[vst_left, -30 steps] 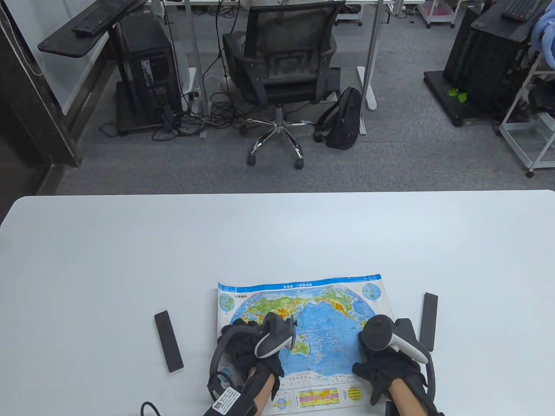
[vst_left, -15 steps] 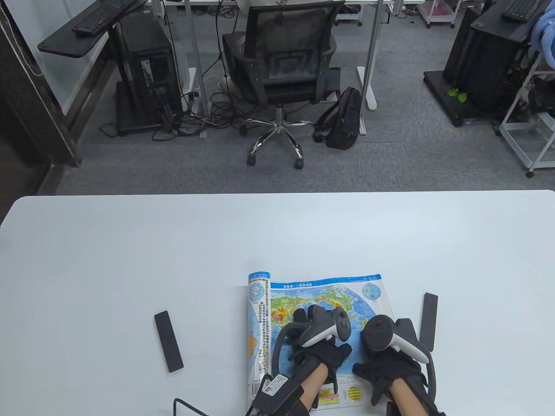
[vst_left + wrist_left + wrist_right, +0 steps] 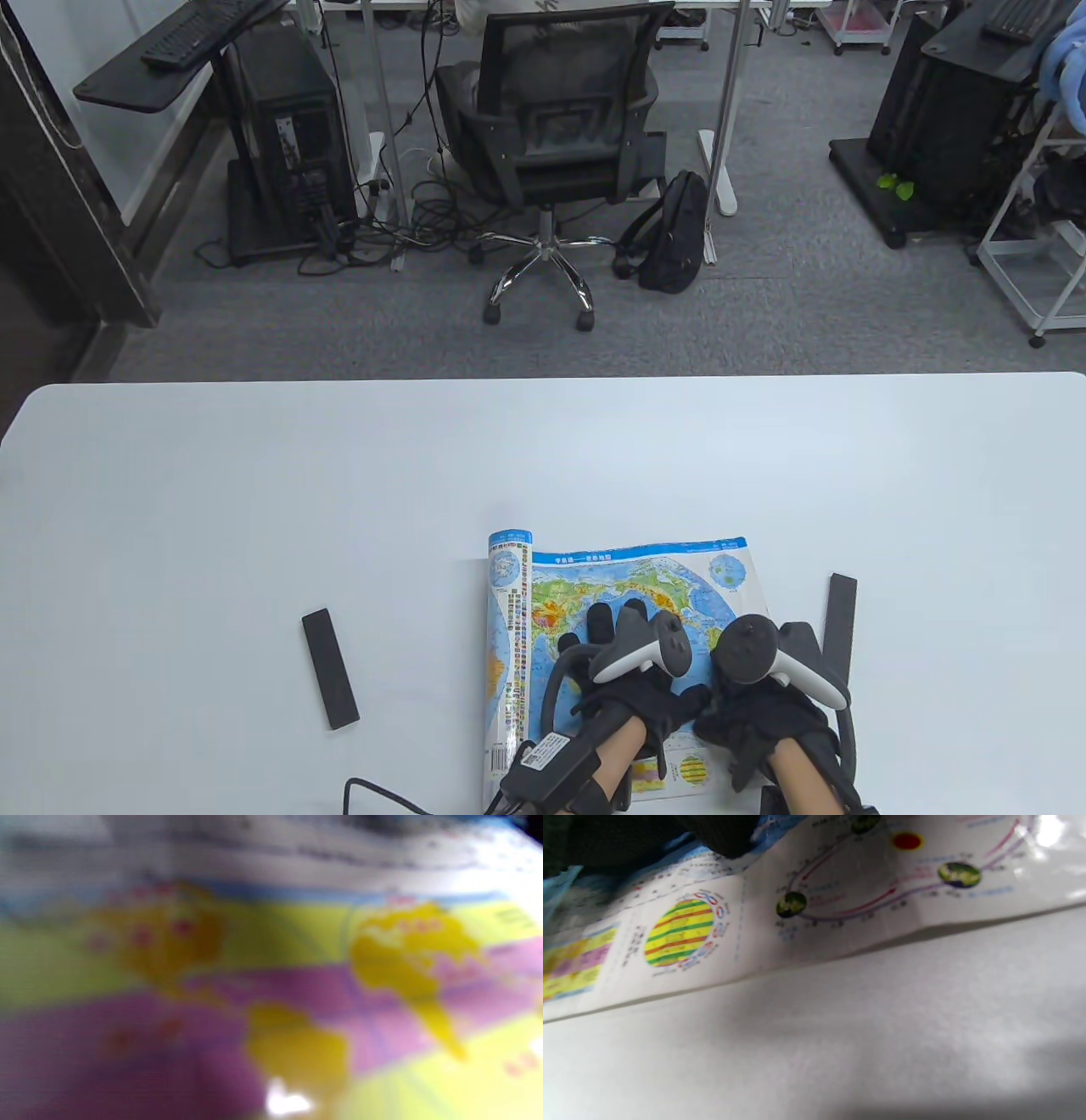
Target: Unroll map and secure with paperweights
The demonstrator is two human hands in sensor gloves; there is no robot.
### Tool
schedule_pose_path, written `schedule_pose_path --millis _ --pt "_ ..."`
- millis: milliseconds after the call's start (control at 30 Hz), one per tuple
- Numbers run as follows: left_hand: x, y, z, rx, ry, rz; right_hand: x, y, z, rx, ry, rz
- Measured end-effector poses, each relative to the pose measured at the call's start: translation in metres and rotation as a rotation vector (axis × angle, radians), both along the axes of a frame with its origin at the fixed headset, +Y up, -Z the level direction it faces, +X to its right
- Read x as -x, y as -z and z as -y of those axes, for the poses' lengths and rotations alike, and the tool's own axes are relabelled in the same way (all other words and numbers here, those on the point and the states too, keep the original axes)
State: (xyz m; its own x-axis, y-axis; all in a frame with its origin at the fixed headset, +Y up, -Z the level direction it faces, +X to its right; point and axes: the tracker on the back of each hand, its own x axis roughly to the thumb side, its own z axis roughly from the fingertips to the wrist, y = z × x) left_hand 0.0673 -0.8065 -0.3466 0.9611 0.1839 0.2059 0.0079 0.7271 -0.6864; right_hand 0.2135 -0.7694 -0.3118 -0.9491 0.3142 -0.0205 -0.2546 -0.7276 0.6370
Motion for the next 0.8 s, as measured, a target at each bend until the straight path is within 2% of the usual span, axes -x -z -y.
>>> schedule_pose_path --millis 100,433,600,700,800 --pt "-0.002 0.000 -0.002 -0.014 0.057 0.017 0.000 0.000 -0.001 -0.011 -0.019 -0.010" --pt "0.000 0.000 0.000 0.018 0.015 -0.003 -0.007 0.002 -0.013 -0.050 0.040 0.004" --pt "0.001 0.001 0.000 0.014 0.011 0.002 -0.013 -0.003 -0.051 -0.109 0.154 -0.004" --pt "0.001 0.000 0.000 0.014 0.012 0.003 -0.029 -0.007 -0.079 -0.211 0.232 0.069" --pt "0.001 0.000 0.000 0.015 0.011 0.002 -0.051 -0.007 -0.086 -0.291 0.293 0.183"
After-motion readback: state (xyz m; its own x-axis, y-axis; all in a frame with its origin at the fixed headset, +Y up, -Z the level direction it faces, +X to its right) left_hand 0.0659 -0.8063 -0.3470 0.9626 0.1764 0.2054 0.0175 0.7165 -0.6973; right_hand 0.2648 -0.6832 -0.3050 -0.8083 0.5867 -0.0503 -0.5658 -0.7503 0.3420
